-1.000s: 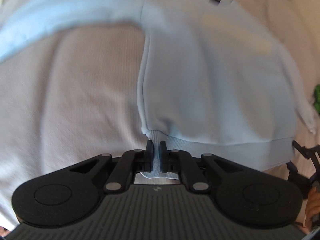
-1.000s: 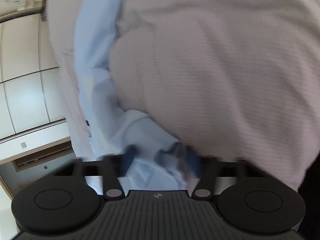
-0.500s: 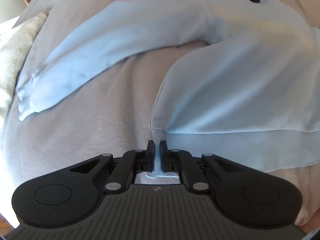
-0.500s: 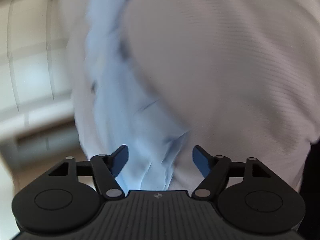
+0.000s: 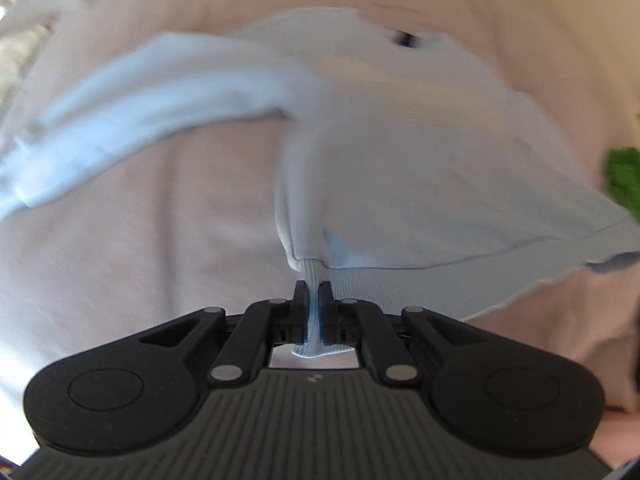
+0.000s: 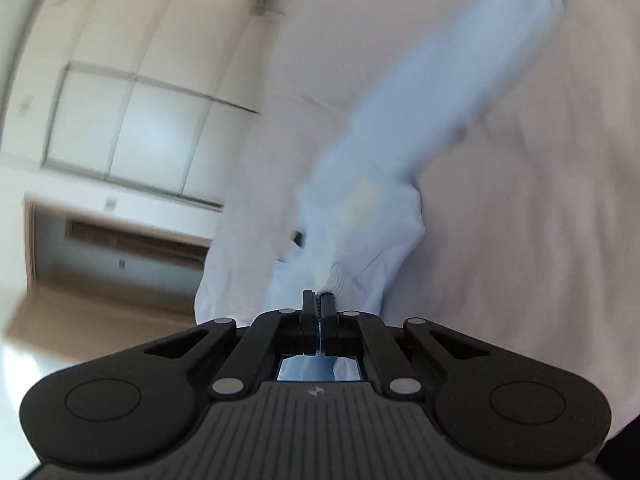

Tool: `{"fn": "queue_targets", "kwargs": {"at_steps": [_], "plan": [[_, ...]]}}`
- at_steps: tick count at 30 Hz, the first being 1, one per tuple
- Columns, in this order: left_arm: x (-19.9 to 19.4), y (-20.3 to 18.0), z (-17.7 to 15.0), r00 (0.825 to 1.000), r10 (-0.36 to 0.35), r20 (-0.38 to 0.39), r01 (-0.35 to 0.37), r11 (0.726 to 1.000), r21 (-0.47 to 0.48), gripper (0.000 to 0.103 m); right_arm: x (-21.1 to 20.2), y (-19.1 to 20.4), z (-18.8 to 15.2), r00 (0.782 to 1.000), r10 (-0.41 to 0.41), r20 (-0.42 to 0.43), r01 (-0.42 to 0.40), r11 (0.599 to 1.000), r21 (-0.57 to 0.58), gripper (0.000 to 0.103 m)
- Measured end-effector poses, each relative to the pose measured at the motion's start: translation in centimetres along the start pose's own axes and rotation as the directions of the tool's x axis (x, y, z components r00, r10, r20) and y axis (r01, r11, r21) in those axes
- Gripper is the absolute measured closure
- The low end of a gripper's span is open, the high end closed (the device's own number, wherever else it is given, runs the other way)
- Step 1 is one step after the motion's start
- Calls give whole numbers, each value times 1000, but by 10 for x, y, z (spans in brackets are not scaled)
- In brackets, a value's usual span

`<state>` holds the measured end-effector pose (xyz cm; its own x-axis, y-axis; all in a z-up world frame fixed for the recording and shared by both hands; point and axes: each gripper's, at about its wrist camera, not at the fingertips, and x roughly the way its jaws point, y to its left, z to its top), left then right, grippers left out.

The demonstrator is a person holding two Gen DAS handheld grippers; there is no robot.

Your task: Fold clothes

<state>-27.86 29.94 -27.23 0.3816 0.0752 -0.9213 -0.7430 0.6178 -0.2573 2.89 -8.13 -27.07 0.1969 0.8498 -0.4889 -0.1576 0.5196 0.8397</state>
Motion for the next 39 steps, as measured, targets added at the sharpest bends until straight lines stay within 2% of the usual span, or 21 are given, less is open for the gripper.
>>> {"fn": "queue_targets", "kwargs": {"at_steps": [4, 5, 7, 8, 9, 10, 12, 14, 17, 18, 19, 20, 21, 23, 26, 29, 31, 33, 35, 36, 39], "plan": [[35, -18, -36, 991, 51, -125, -51, 999, 0, 98, -33, -30, 6, 962, -265, -70, 266, 964, 17, 101], [51, -18, -45, 982, 75, -172, -77, 997, -6, 98, -28, -51, 4, 933, -336, -128, 342, 939, 29, 101], [65, -16, -54, 973, 78, -218, -86, 996, -24, 98, -13, -85, 0, 838, -504, -208, 519, 855, 20, 94], [63, -15, -56, 974, 74, -212, -83, 996, -33, 97, -8, -94, 1, 829, -512, -226, 533, 845, 39, 94], [58, -13, -56, 981, 59, -185, -69, 997, -46, 90, -4, -103, 2, 824, -514, -239, 541, 839, 58, 93], [53, -11, -54, 987, 41, -156, -52, 996, -67, 74, -3, -102, 5, 849, -482, -216, 506, 860, 71, 90], [48, -4, -48, 995, 21, -101, -34, 991, -132, 60, 8, -93, 12, 885, -429, -177, 439, 898, 15, 54], [54, 1, -43, 997, 5, -78, -18, 985, -170, 57, 21, -84, 19, 908, -393, -148, 389, 919, -56, 41], [77, 5, -39, 996, 25, -90, -44, 973, -225, 56, 54, -87, 22, 906, -390, -162, 384, 921, -72, 37], [86, 6, -40, 995, 28, -98, -51, 969, -243, 60, 63, -92, 23, 905, -388, -177, 384, 922, -59, 37], [91, 6, -40, 995, 21, -96, -45, 965, -256, 79, 69, -96, 21, 903, -381, -196, 380, 924, -44, 37], [90, 2, -39, 996, 12, -90, -36, 965, -261, 91, 75, -100, 19, 902, -375, -213, 377, 926, -31, 42], [89, -1, -38, 996, 3, -85, -26, 964, -264, 98, 78, -99, 19, 903, -367, -225, 371, 928, -27, 71], [73, -9, -39, 999, 6, -52, -18, 971, -240, 99, 71, -95, 18, 900, -352, -258, 350, 935, -55, 96], [45, -9, -49, 1000, -26, -1, 25, 965, -260, 100, 51, -77, 27, 897, -358, -259, 329, 933, -149, 97], [60, -8, -62, 995, 75, -69, -91, 962, -258, 98, 50, -78, 31, 867, -398, -300, 354, 915, -192, 98], [80, -10, -63, 975, 127, -183, -174, 947, -268, 97, 56, -92, 23, 811, -462, -360, 399, 886, -237, 94], [69, -17, -59, 977, 135, -168, -178, 944, -278, 94, 63, -92, 24, 756, -542, -366, 477, 840, -257, 66], [48, -22, -54, 984, 134, -115, -162, 946, -280, 86, 65, -71, 31, 727, -620, -294, 537, 781, -319, 49], [36, -21, -50, 985, 147, -92, -168, 943, -288, 84, 64, -58, 35, 723, -649, -238, 553, 749, -365, 44], [12, 4, -32, 980, 196, -30, -194, 917, -348, 83, 69, -19, 48, 755, -641, -140, 527, 720, -451, 42]]}}
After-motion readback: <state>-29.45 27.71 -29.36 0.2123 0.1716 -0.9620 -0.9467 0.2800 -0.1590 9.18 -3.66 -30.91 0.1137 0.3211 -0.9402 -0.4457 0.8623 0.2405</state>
